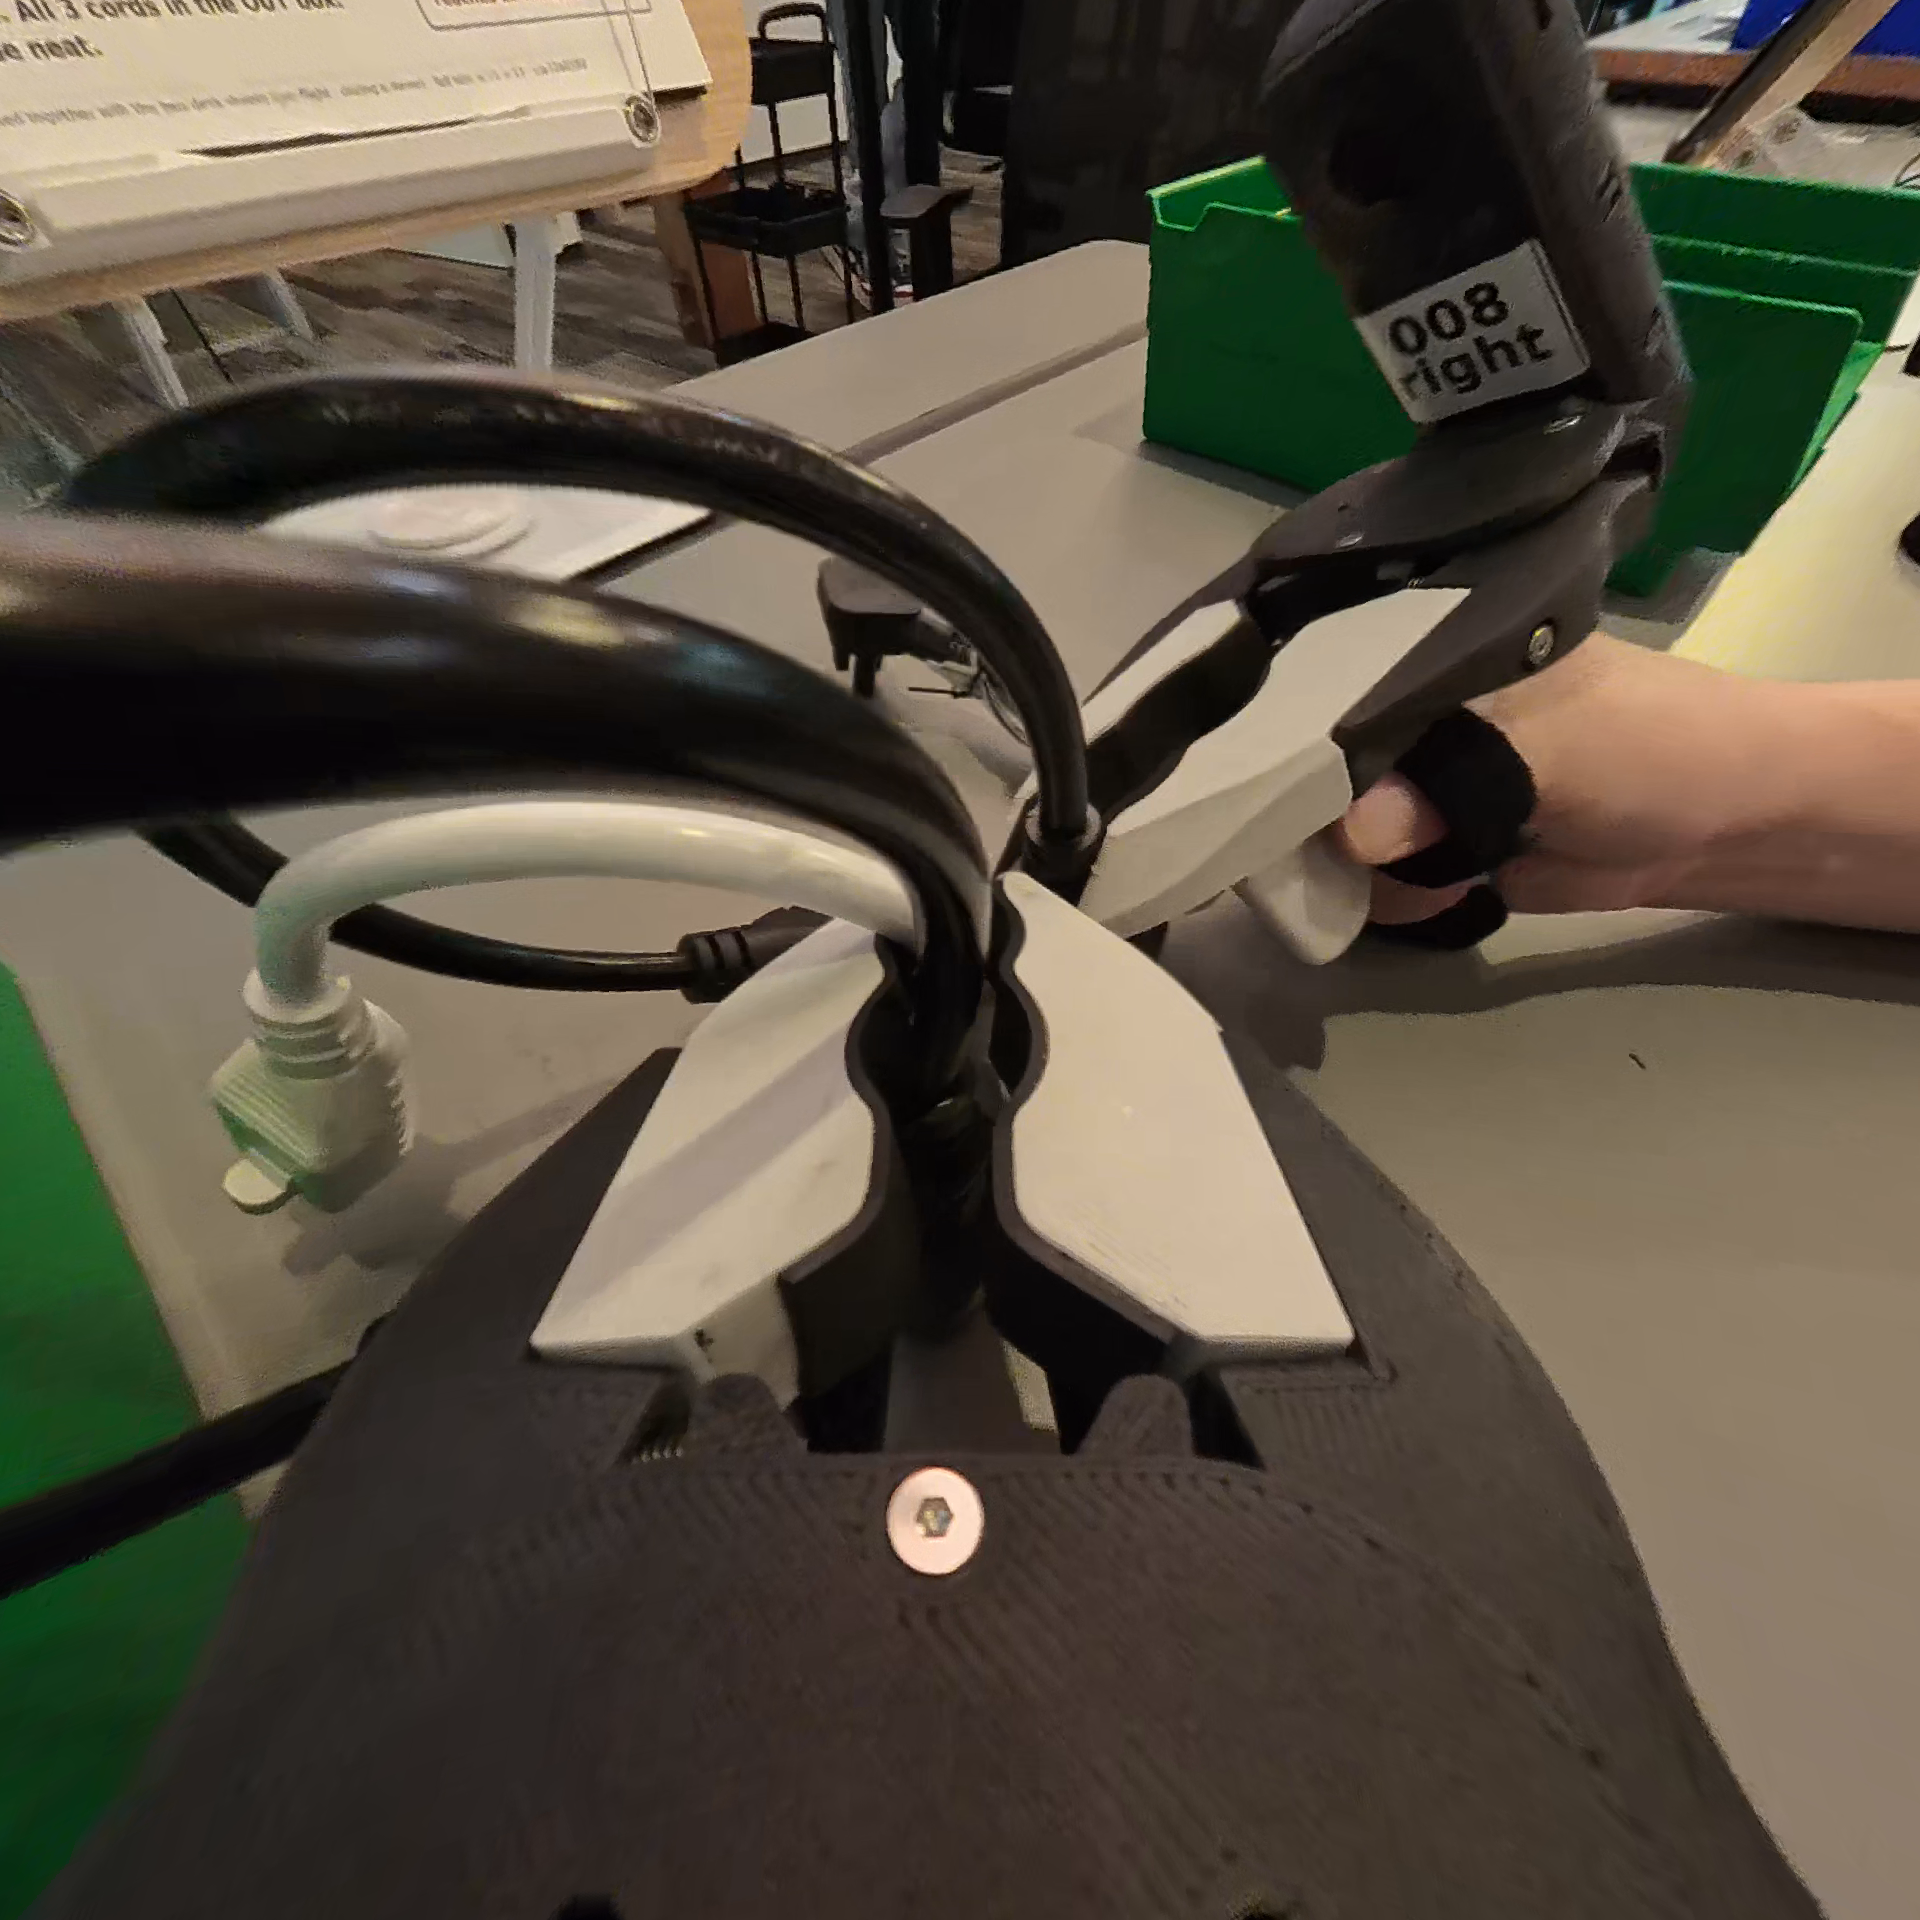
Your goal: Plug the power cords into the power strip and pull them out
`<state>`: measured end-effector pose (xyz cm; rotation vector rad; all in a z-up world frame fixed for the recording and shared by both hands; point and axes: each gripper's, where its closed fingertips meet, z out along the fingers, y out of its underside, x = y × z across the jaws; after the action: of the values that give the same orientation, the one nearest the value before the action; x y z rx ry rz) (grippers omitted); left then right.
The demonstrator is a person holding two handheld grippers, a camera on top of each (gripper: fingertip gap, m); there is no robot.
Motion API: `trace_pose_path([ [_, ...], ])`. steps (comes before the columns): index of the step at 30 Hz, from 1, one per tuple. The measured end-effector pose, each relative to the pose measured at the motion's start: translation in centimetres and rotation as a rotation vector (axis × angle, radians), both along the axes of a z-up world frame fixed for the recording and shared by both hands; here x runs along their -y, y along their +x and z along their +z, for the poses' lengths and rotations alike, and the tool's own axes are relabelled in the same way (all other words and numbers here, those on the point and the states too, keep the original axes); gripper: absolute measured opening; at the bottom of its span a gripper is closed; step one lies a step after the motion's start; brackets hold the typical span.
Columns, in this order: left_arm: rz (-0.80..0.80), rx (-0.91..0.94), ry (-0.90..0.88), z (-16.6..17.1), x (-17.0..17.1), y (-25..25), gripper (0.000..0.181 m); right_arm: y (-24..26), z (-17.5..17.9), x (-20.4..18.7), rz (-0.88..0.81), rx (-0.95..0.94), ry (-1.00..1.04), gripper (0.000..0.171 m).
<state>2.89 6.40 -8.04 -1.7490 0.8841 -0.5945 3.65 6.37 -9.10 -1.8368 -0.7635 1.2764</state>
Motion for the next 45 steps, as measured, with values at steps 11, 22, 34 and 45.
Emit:
trace_pose_path([
  [11,-0.005,-0.003,-0.010,0.0,0.1,0.1,0.010,-0.1,0.2,0.0,-0.013,0.041,0.066,0.020],
  [22,-0.023,0.145,-0.154,0.4,0.2,0.1,0.007,-0.3,-1.1,0.4,0.091,0.182,0.125,0.025],
  [34,-0.190,0.315,-0.292,1.6,2.0,0.4,0.022,-0.2,-0.9,1.1,0.209,0.205,0.233,0.029],
  [45,-0.048,-0.061,-0.174,-2.1,2.3,-2.6,0.046,1.1,-2.3,1.7,0.318,0.284,0.325,0.049],
])
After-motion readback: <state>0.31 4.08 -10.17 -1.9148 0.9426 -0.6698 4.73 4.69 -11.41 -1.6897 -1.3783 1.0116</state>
